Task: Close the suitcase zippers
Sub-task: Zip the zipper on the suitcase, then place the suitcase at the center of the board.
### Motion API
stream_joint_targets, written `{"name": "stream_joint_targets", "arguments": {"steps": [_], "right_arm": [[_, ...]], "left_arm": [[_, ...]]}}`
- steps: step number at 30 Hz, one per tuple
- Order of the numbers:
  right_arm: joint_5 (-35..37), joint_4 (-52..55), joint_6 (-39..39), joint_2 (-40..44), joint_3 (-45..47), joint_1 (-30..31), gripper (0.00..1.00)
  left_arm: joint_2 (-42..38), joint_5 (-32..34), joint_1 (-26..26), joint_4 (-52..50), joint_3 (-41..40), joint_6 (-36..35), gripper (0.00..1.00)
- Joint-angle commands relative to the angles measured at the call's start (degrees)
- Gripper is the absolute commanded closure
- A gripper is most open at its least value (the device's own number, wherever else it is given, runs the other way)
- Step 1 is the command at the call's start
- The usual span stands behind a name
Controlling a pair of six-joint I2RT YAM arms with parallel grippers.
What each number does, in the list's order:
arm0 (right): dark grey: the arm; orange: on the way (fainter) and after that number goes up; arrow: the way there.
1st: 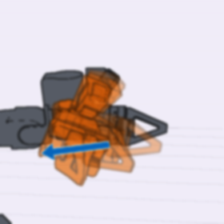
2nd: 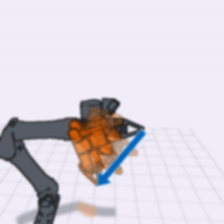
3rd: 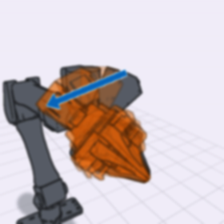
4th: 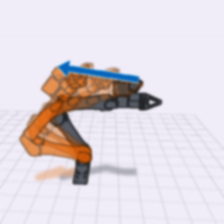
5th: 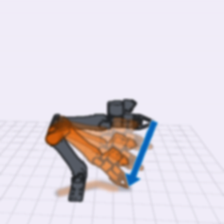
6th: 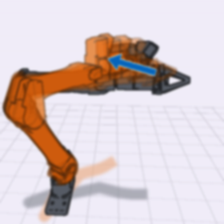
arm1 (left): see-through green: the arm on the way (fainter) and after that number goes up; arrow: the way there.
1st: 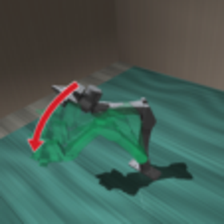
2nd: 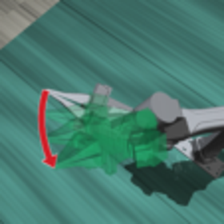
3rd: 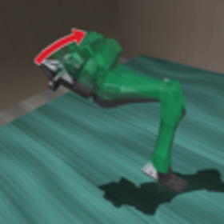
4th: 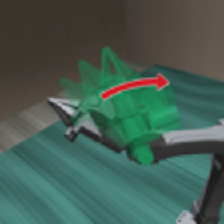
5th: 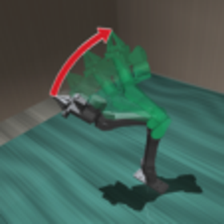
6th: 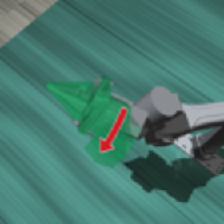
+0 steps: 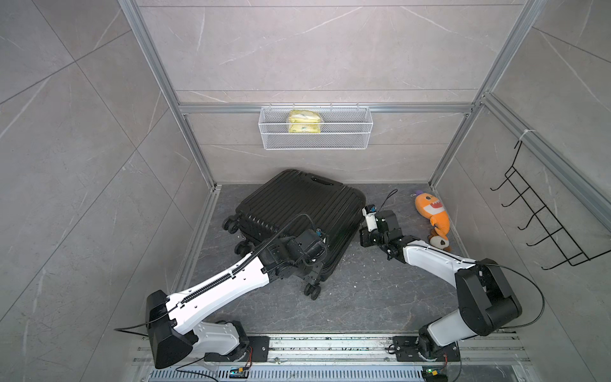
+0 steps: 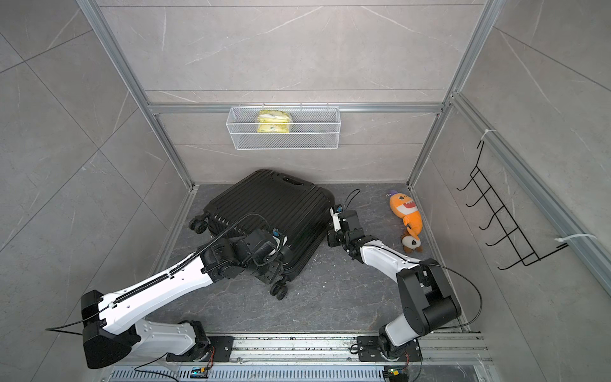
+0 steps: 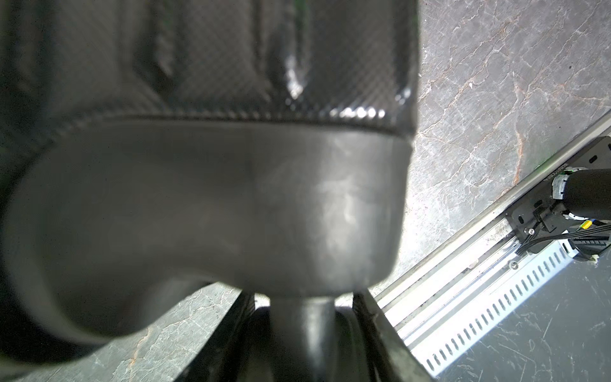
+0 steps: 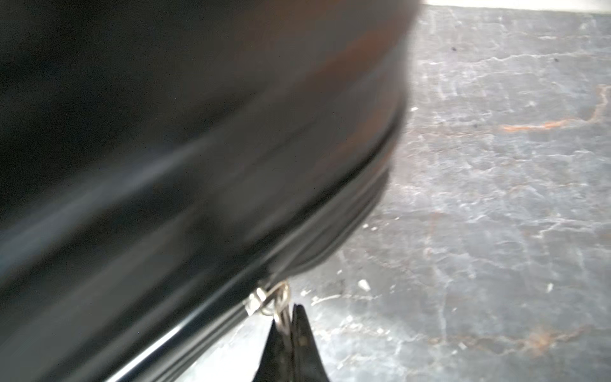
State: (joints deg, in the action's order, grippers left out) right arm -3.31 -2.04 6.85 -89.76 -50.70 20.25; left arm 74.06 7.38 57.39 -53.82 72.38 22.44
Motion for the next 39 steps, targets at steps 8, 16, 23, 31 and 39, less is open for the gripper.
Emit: {"name": "stream_joint_targets", "arguments": {"steps": [8,16,23,31,39], "right_arm": [[-0.95,2.84,-1.46,-5.07,-5.86,-13.44,1.00],[-4.15,6.01,-4.66,-10.17,-11.16,-18.46,1.00],[-4.23,7.23,-5.75,-10.87,-12.26,-19.98,1.00],[-8.05,5.20,-6.57,-5.62,-6.55,-19.92,1.00],[-11.51,5.16,-4.28,1.28,0.53,-19.64,1.00]], "left_arm": [[-4.68,-1.03,-0.28,-5.94,-0.12,-2.53,1.00],[-4.89,-6.05,-0.26,-5.34,-1.42,-5.26,1.00],[-5.26,-4.89,-0.77,-5.77,-2.15,-5.67,1.00],[-6.12,-2.86,-4.06,-4.37,-3.12,-4.35,0.63],[-5.23,4.49,-5.48,-6.21,-2.56,-1.71,0.21]]}}
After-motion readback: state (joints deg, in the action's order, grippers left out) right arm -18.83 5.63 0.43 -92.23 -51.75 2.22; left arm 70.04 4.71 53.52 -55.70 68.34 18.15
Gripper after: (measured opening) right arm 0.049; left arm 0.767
